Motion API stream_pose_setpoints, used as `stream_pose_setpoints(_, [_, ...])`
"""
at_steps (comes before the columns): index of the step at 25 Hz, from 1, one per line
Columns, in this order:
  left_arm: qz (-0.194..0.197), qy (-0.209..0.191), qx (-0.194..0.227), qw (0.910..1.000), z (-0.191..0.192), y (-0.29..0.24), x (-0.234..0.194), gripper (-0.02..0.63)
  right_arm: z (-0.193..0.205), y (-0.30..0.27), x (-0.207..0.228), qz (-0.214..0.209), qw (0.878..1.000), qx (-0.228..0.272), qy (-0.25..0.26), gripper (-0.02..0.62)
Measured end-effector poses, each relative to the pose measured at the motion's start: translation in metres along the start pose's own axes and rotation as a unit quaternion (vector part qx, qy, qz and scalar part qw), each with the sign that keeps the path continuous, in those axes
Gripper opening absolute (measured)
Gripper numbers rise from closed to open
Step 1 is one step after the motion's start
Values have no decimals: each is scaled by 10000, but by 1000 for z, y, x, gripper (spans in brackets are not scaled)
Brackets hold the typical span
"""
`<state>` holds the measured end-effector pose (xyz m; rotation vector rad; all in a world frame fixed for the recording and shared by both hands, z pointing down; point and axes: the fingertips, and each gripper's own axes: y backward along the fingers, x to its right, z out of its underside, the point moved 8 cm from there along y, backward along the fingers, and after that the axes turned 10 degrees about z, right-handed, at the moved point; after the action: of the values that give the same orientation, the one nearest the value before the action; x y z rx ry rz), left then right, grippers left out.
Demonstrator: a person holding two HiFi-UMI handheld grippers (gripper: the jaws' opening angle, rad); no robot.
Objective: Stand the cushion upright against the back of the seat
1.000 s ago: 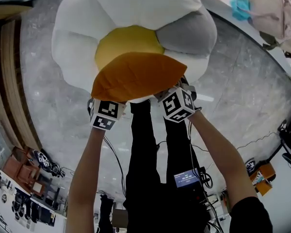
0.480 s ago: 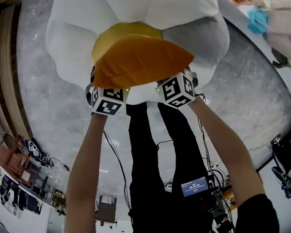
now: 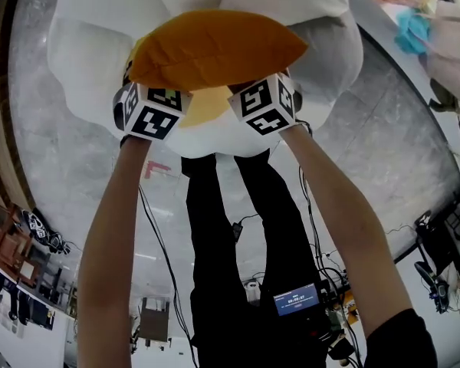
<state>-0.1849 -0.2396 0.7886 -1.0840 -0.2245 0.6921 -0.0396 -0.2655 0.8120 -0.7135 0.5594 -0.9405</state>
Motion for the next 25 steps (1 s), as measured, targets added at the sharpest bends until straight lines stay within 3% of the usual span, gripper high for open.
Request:
stream_pose_setpoints(5, [-49,65,-388,9992,16,-22,-8,399,9,-19,0,18,9998,-135,-160,321])
stream_pose_setpoints(9, [51,-98,-339,9994,3,-32,-14,400,18,-27,0,133,9985,-297,-437,319])
stream_pose_setpoints(17, [284,-240,-915,9951,1,-50,-22,400,29,-41,0,93,9938,-614,-925,320])
stream_pose_setpoints(22, [475,163,-814,9954,13,-42,-22,400,25,-46,7,-108,9876,-889,-1289,324])
stream_pose_setpoints(25, [511,184,-741,9958,19,-31,-21,400,18,-48,10,-211,9858,-1055,-1286,331])
